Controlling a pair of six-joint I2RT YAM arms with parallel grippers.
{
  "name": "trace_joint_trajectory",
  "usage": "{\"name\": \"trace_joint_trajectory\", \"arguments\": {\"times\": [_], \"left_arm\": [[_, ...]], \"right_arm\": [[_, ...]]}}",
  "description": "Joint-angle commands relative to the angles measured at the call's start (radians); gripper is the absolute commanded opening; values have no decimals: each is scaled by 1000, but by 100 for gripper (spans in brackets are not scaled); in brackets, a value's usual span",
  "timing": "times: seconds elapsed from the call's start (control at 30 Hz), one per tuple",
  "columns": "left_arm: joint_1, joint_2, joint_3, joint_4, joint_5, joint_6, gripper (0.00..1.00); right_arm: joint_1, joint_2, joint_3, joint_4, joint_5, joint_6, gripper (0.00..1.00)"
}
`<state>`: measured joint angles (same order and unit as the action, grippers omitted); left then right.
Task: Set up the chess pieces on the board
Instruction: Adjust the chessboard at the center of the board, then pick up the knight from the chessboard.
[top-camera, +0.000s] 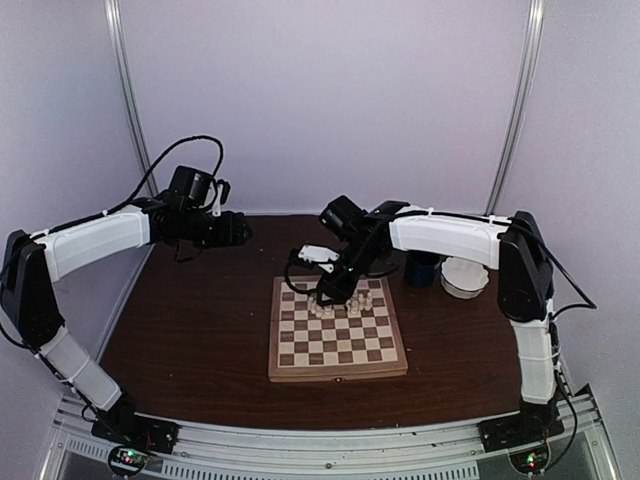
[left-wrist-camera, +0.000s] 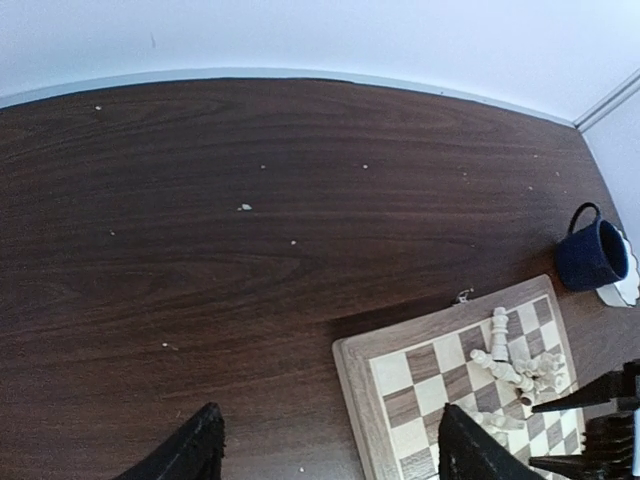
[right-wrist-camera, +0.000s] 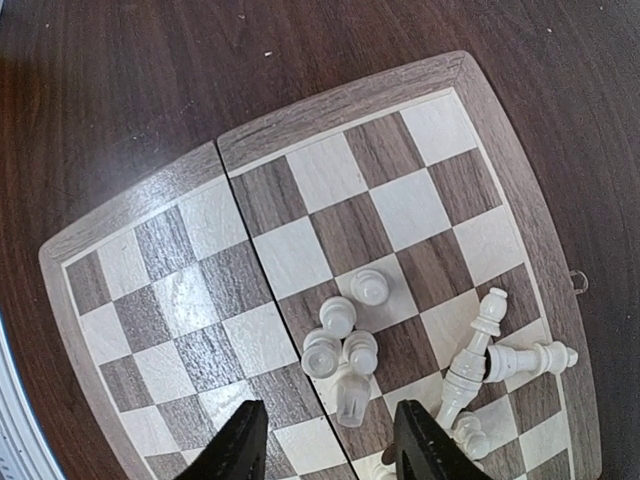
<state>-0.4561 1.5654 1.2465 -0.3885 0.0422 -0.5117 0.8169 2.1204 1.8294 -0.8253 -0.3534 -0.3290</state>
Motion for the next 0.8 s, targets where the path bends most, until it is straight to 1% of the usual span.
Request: {"name": "trace_joint_trajectory", "arguments": {"times": [0.0,0.23,0.4,0.77], "left_arm": [[-4,-41,28,60,64,-29,73],[4,-42,33,62,109,-46,72],[11,-38,34,63,136,-60,72],[25,-24,34,65,152,-63,71]], "right_arm": [[11,29,37,-28,76,14,45],[25,32,14,-24,114,19,40],[27,39,10,-20,113,29,32],[30,51,-7,-29,76,38,30]]}}
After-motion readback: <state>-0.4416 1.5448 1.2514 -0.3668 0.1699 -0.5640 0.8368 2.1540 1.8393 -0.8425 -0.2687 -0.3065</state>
